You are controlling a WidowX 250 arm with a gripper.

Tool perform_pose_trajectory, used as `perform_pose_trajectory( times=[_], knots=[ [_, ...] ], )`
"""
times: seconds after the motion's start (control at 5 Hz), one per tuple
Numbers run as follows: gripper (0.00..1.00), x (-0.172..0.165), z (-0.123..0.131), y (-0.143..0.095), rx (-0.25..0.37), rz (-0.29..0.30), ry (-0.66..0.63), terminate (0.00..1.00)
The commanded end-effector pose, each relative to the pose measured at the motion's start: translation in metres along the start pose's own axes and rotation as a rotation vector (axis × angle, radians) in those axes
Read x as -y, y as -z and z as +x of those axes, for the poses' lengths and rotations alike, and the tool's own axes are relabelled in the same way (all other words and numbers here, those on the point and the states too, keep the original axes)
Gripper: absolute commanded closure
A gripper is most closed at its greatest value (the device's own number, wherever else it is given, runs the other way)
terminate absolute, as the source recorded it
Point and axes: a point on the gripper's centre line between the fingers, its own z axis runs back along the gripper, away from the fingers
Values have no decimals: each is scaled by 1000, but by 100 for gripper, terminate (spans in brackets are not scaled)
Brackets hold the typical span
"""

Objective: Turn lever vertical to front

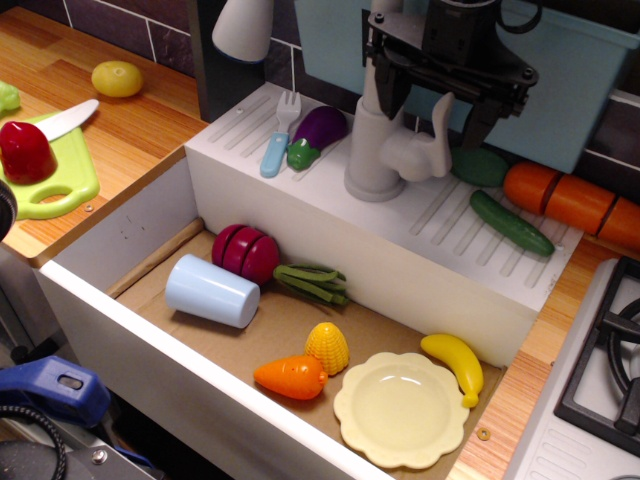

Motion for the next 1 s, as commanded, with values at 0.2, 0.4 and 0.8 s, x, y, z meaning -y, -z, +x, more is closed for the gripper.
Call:
perform_pose_trajectory(
  times=[0.2,0.4,0.8],
  knots=[
    [0,0,19,-2,132,-2,9,0],
    [0,-2,26,4,137,-3,18,0],
    [100,2,32,0,112,6,-12,0]
  ],
)
